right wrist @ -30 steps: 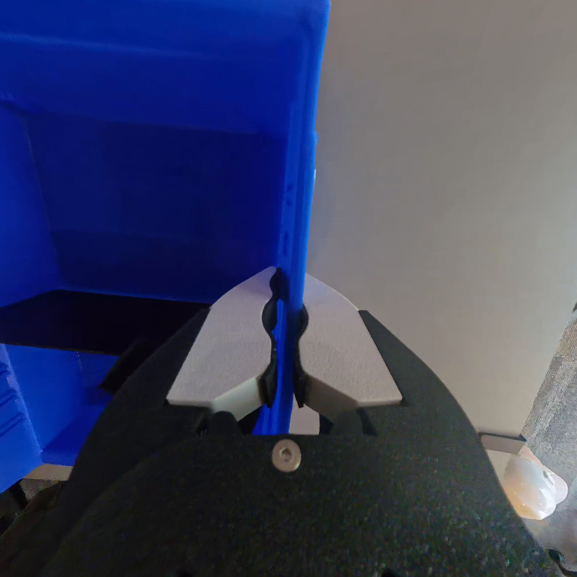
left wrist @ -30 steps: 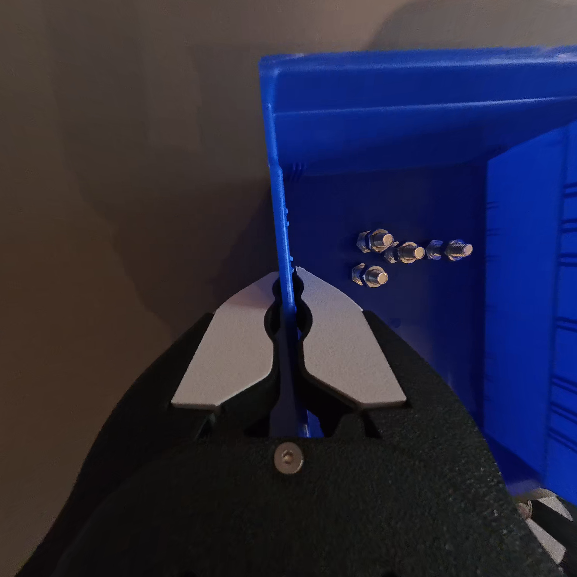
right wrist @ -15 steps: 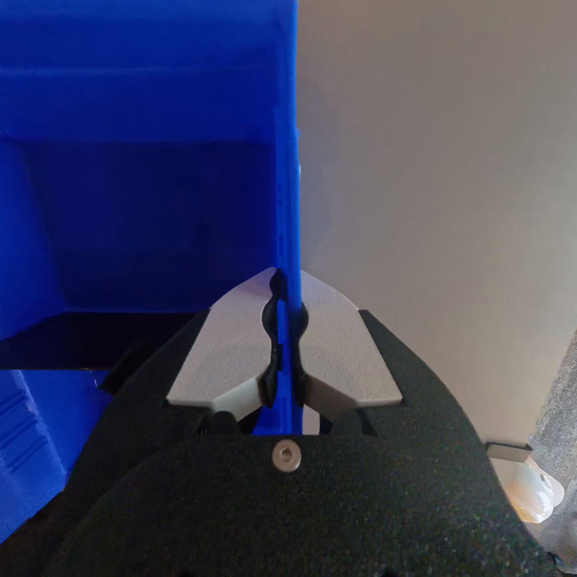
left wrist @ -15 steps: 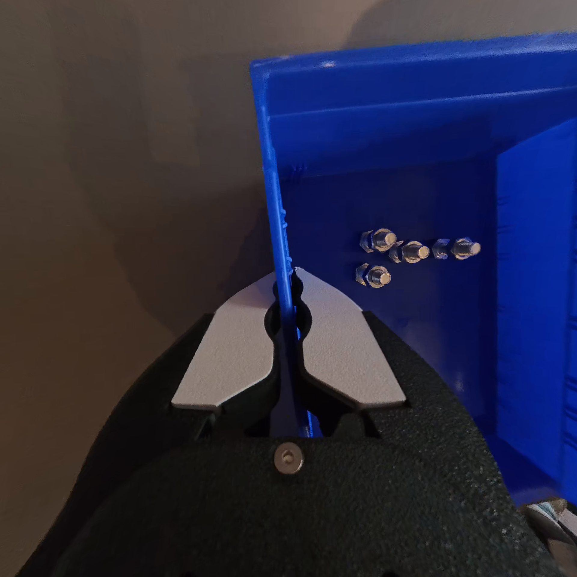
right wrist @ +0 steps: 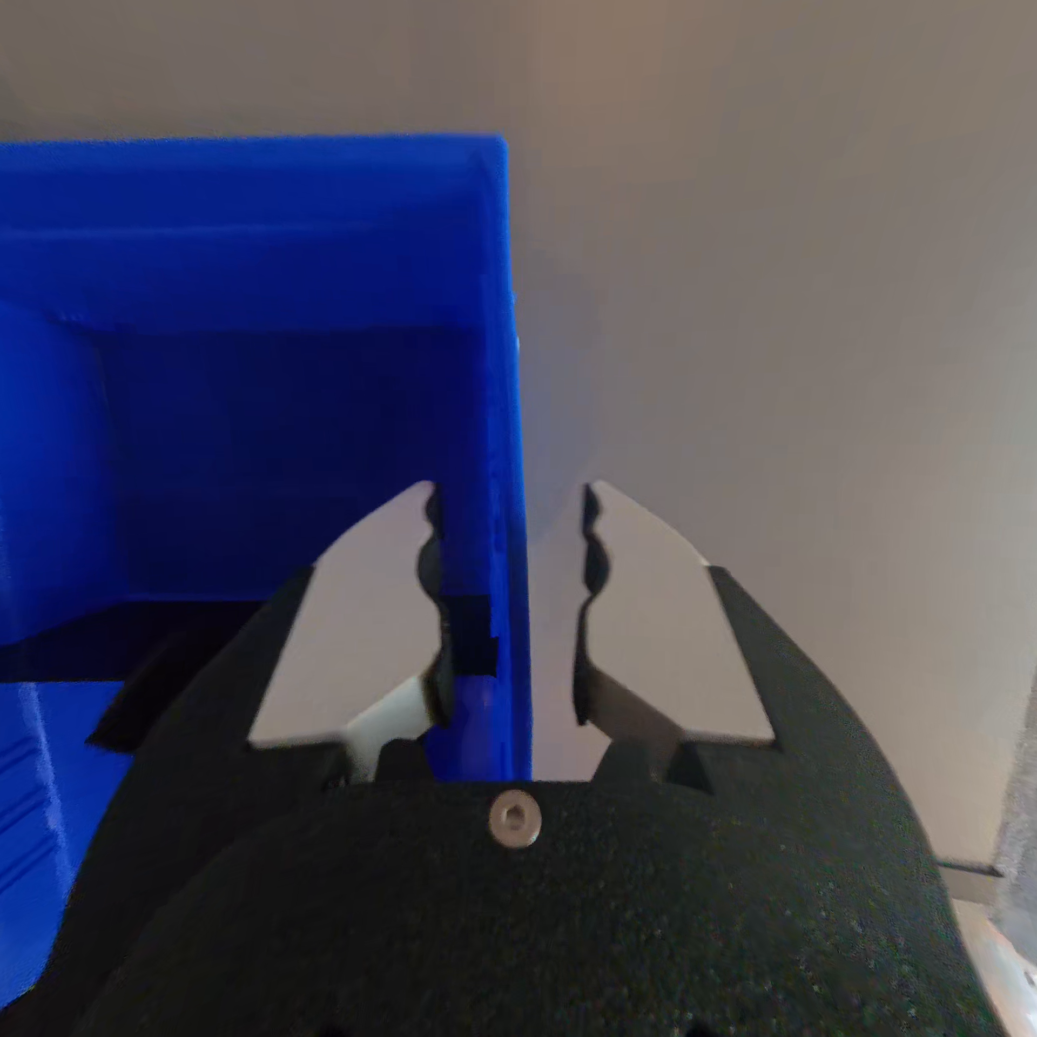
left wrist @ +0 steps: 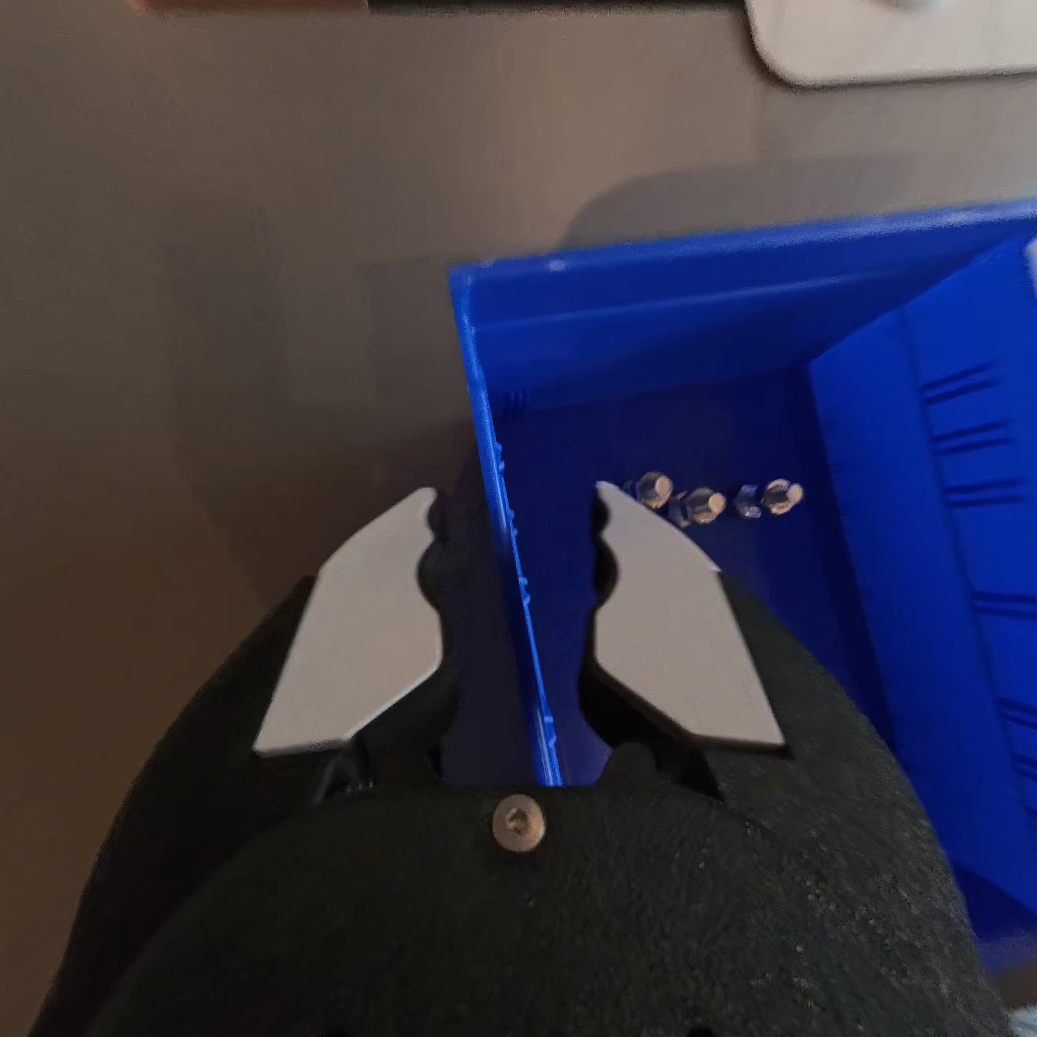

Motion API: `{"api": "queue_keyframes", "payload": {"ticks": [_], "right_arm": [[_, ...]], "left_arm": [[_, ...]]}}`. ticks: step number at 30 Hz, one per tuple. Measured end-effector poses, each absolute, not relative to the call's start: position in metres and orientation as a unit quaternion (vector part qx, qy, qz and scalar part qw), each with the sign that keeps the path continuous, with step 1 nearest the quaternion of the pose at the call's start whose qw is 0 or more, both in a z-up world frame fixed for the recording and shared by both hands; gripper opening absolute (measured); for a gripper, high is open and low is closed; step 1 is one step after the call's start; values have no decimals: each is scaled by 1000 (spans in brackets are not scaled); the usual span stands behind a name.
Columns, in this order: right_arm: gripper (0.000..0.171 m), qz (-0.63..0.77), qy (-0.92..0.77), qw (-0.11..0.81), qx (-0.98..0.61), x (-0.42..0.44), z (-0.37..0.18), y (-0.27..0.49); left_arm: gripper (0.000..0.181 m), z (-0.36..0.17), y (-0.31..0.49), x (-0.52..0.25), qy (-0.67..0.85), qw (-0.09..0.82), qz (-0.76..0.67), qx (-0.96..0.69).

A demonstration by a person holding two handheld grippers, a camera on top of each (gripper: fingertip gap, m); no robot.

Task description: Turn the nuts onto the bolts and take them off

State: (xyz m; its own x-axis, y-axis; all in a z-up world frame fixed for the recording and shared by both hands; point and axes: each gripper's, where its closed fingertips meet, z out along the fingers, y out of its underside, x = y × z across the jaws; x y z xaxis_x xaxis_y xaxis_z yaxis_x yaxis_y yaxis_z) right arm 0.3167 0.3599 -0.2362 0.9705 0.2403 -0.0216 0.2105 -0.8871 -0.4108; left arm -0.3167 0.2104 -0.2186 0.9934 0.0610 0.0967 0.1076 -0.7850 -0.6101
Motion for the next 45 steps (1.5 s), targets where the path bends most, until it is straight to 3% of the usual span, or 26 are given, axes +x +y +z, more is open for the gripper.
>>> {"api": "queue_keyframes", "payload": {"ticks": [1, 3, 5, 8, 11, 13, 16, 17, 21, 23, 25, 26, 30, 32, 33, 34, 35, 36, 37, 39, 41, 42, 43, 45], "right_arm": [[63, 24, -124, 220, -967, 319, -230, 362], [86, 12, -138, 267, -954, 321, -209, 368], [98, 26, -152, 341, -927, 316, -178, 371], [112, 46, -173, 460, -870, 307, -122, 363], [111, 53, -203, 580, -787, 298, -68, 341], [109, 52, -223, 656, -719, 294, -37, 323], [99, 83, -239, 727, -639, 284, -8, 293], [96, 102, -237, 743, -618, 281, -3, 284], [66, 167, -244, 813, -502, 276, 21, 247], [44, 186, -260, 828, -460, 274, 26, 227], [2, 204, -279, 842, -415, 271, 31, 206], [0, 220, -281, 841, -407, 269, 32, 198], [1, 283, -310, 806, -417, 255, 24, 177], [31, 299, -336, 783, -429, 243, 17, 170], [53, 308, -347, 768, -442, 236, 12, 169], [64, 315, -359, 754, -451, 228, 7, 168], [51, 312, -374, 750, -448, 222, 2, 165], [3, 297, -388, 757, -434, 216, -1, 162], [0, 277, -391, 768, -424, 212, -2, 162], [1, 252, -400, 764, -440, 200, -11, 170], [43, 259, -421, 732, -468, 183, -25, 176], [57, 266, -434, 708, -490, 174, -34, 178], [63, 271, -451, 683, -506, 166, -44, 179], [57, 271, -474, 653, -524, 154, -59, 180]], "left_arm": [[70, -208, 215, -317, -42, 353, -36, -934], [83, -177, 222, -315, -32, 432, -50, -900], [99, -126, 225, -311, -22, 552, -68, -831], [124, -45, 203, -311, -18, 714, -70, -696], [134, 4, 172, -292, 42, 784, -60, -617], [124, 29, 145, -271, 96, 825, -53, -554], [76, 59, 95, -247, 124, 899, -4, -420], [50, 64, 80, -237, 144, 911, 5, -387], [0, 62, 50, -209, 184, 917, -12, -354], [0, 52, 48, -203, 187, 909, -6, -373], [0, 40, 52, -205, 180, 897, 33, -403], [0, 33, 52, -206, 176, 890, 55, -416], [2, 2, 61, -216, 111, 841, 23, -528], [38, -12, 60, -211, 102, 818, -27, -566], [33, -22, 61, -205, 111, 796, -50, -593], [3, -33, 61, -197, 141, 778, -60, -610], [0, -42, 61, -190, 173, 763, -61, -620], [0, -49, 64, -189, 181, 753, -54, -631], [0, -54, 68, -191, 176, 748, -45, -639], [1, -67, 79, -199, 154, 725, -28, -671], [28, -92, 87, -201, 148, 658, -25, -738], [31, -101, 89, -203, 144, 633, -16, -760], [17, -106, 90, -202, 149, 626, -5, -766], [1, -112, 94, -190, 177, 614, -25, -769]]}}
